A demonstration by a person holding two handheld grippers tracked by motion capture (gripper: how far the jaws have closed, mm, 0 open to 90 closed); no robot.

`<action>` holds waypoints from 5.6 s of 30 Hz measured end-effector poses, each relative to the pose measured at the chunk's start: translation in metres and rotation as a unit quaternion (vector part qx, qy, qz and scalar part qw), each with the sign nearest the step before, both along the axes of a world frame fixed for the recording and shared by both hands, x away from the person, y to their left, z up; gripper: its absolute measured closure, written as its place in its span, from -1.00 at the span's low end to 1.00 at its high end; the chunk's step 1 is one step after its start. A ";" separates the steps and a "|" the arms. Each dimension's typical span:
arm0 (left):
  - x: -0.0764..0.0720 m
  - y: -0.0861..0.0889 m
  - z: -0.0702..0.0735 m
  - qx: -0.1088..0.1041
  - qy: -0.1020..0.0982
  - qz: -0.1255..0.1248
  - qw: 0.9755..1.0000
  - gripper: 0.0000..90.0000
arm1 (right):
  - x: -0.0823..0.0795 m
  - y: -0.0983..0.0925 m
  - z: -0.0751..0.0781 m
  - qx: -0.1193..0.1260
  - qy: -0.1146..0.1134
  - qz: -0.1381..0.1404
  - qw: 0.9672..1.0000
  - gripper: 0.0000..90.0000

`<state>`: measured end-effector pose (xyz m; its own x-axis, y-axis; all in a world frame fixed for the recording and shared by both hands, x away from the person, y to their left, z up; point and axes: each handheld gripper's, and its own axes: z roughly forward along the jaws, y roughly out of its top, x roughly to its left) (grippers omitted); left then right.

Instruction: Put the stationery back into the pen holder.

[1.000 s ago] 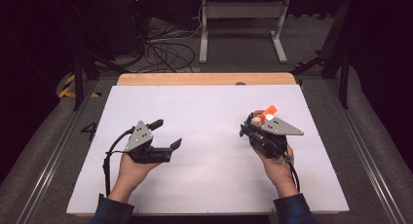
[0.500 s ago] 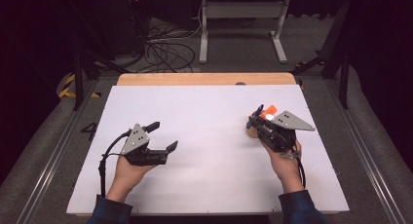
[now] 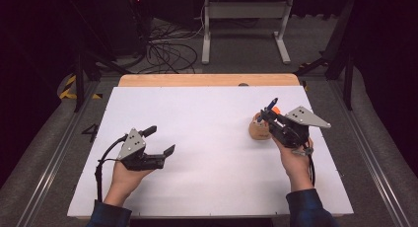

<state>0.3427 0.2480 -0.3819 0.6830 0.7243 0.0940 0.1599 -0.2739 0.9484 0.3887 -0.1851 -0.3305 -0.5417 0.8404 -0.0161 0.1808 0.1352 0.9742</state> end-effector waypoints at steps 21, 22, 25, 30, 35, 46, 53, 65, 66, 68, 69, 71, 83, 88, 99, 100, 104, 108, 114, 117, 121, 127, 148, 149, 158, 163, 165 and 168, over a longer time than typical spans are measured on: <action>-0.004 0.005 0.000 -0.004 0.001 0.002 1.000 -0.71 | 0.010 -0.019 -0.016 -0.027 0.008 -0.053 0.998 0.77; -0.004 0.005 0.000 -0.004 0.001 0.002 1.000 -0.71 | 0.010 -0.018 -0.018 -0.028 0.010 -0.053 0.998 0.78; -0.003 0.005 0.000 -0.005 0.003 0.003 1.000 -0.71 | 0.011 -0.017 -0.022 -0.031 0.015 -0.051 0.998 0.78; -0.003 0.006 0.000 -0.011 0.004 0.001 1.000 -0.71 | 0.014 -0.015 -0.029 -0.038 0.012 -0.056 0.998 0.77; -0.003 0.006 0.000 -0.013 0.004 0.001 1.000 -0.71 | 0.016 -0.012 -0.036 -0.055 0.011 -0.056 0.997 0.77; -0.003 0.005 0.000 -0.014 0.005 -0.001 1.000 -0.71 | 0.019 -0.014 -0.042 -0.062 0.004 -0.060 0.996 0.77; -0.003 0.006 0.000 -0.013 0.004 -0.001 1.000 -0.71 | 0.023 -0.014 -0.047 -0.062 0.013 -0.058 0.996 0.77; -0.003 0.005 0.000 -0.013 0.004 -0.002 1.000 -0.71 | 0.029 -0.013 -0.055 -0.062 0.028 -0.052 0.996 0.76; -0.003 0.005 0.000 -0.013 0.004 -0.002 1.000 -0.71 | 0.029 -0.013 -0.055 -0.062 0.029 -0.052 0.996 0.76; -0.003 0.005 0.000 -0.015 0.005 -0.001 1.000 -0.71 | 0.029 -0.013 -0.055 -0.062 0.031 -0.051 0.996 0.76; -0.003 0.005 0.000 -0.015 0.005 -0.001 1.000 -0.71 | 0.030 -0.013 -0.056 -0.062 0.032 -0.050 0.996 0.75; -0.002 0.006 0.000 -0.013 0.004 -0.001 1.000 -0.71 | 0.031 -0.013 -0.056 -0.060 0.033 -0.048 0.996 0.75; -0.002 0.005 0.000 -0.014 0.007 0.001 1.000 -0.71 | 0.032 -0.015 -0.056 -0.053 0.034 -0.049 0.997 0.71; -0.003 0.005 0.000 -0.014 0.008 0.001 1.000 -0.71 | 0.033 -0.015 -0.056 -0.051 0.035 -0.048 0.997 0.69; -0.002 0.005 0.000 -0.014 0.007 0.002 1.000 -0.71 | 0.034 -0.016 -0.056 -0.047 0.035 -0.056 0.997 0.56; -0.002 0.006 0.000 -0.014 0.008 0.002 1.000 -0.71 | 0.034 -0.016 -0.056 -0.047 0.034 -0.056 0.997 0.55; -0.002 0.006 0.000 -0.015 0.008 0.002 1.000 -0.71 | 0.034 -0.018 -0.055 -0.041 0.032 -0.058 0.997 0.46; -0.003 0.006 0.000 -0.013 0.007 0.003 1.000 -0.71 | 0.032 -0.020 -0.053 -0.029 0.034 -0.061 0.997 0.44; -0.003 0.007 0.001 -0.015 0.007 0.005 1.000 -0.70 | 0.033 -0.027 -0.053 0.002 0.048 -0.079 0.996 0.24; -0.002 0.008 0.001 -0.018 0.007 0.006 1.000 -0.70 | 0.031 -0.031 -0.051 0.019 0.049 -0.081 0.995 0.25; -0.002 0.009 0.001 -0.021 0.008 0.006 1.000 -0.70 | 0.030 -0.034 -0.048 0.035 0.043 -0.078 0.995 0.21; -0.001 0.009 0.001 -0.031 0.011 0.005 0.999 -0.70 | 0.038 -0.031 -0.055 0.031 0.056 -0.076 0.995 0.03; -0.002 0.010 0.002 -0.032 0.009 0.004 0.999 -0.70 | 0.035 -0.035 -0.051 0.061 0.046 -0.047 0.996 -0.63; -0.002 0.011 0.002 -0.031 0.008 0.004 0.999 -0.71 | 0.035 -0.035 -0.051 0.060 0.045 -0.046 0.996 -0.65; -0.002 0.011 0.002 -0.035 0.008 0.004 0.999 -0.71 | 0.032 -0.035 -0.048 0.055 0.043 -0.040 0.997 -0.94; -0.002 0.011 0.002 -0.033 0.011 0.002 0.999 -0.73 | 0.031 -0.032 -0.048 0.048 0.045 -0.030 0.997 -1.00; -0.002 0.011 0.002 -0.034 0.011 0.000 0.999 -0.74 | 0.029 -0.030 -0.047 0.045 0.045 -0.026 0.998 -1.00; -0.002 0.012 0.002 -0.035 0.011 0.001 0.999 -0.76 | 0.028 -0.030 -0.046 0.043 0.045 -0.022 0.998 -1.00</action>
<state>0.3410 0.2599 -0.3796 0.6836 0.7294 0.0279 0.1806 -0.2061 0.9617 0.4166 -0.2152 -0.3769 -0.5000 0.8599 0.1030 0.2714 0.0426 0.9615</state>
